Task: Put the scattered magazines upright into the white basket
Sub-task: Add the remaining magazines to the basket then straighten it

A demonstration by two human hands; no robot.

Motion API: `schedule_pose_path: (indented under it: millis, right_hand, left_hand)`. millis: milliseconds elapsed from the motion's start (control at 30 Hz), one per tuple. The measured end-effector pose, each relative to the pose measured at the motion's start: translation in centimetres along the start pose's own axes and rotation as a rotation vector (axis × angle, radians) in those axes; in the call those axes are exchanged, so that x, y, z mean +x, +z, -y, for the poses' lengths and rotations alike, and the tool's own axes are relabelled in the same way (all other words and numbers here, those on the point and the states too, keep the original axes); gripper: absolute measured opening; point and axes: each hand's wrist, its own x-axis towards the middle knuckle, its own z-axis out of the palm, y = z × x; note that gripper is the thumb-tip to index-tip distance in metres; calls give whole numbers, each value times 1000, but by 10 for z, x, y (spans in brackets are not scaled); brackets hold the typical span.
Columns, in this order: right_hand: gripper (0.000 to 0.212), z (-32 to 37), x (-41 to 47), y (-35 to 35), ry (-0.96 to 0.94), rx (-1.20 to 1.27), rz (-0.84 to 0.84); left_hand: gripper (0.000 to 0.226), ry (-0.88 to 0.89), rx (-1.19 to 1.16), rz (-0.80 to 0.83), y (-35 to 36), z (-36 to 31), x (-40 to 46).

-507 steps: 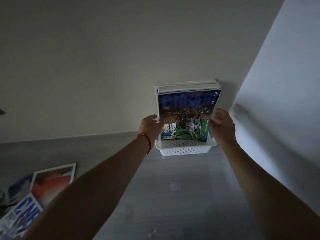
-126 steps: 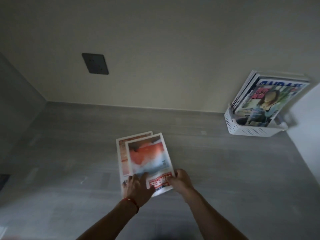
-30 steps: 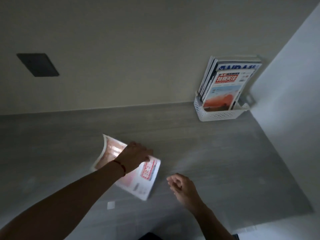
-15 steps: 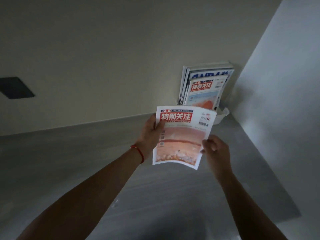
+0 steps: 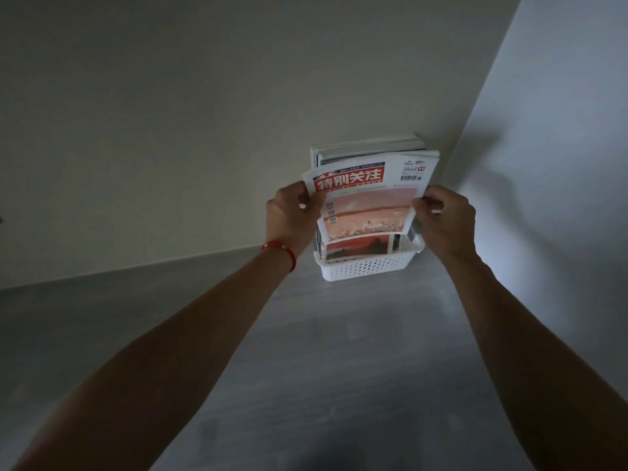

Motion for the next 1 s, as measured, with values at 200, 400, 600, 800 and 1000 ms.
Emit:
schedule_pose_path:
  millis: [200,400,600,800,1000]
  right_hand:
    - [13,-46,12,26,107,14,126]
    - [14,-75,13,55,217,42,123]
    - [23,-90,17,59,192,83,97]
    - [81,-113,39,62,329,176,455]
    - [95,-129,51,85,445,293,573]
  left_hand:
    - [19,-114,80,-8,38,24,8]
    - [5,-233,56,-50,68,47,12]
    - [34,-197,121,-122,88,57,9]
    - [79,-548,56,233,87,83,28]
    - [71,-654,-329,391,103,86,48]
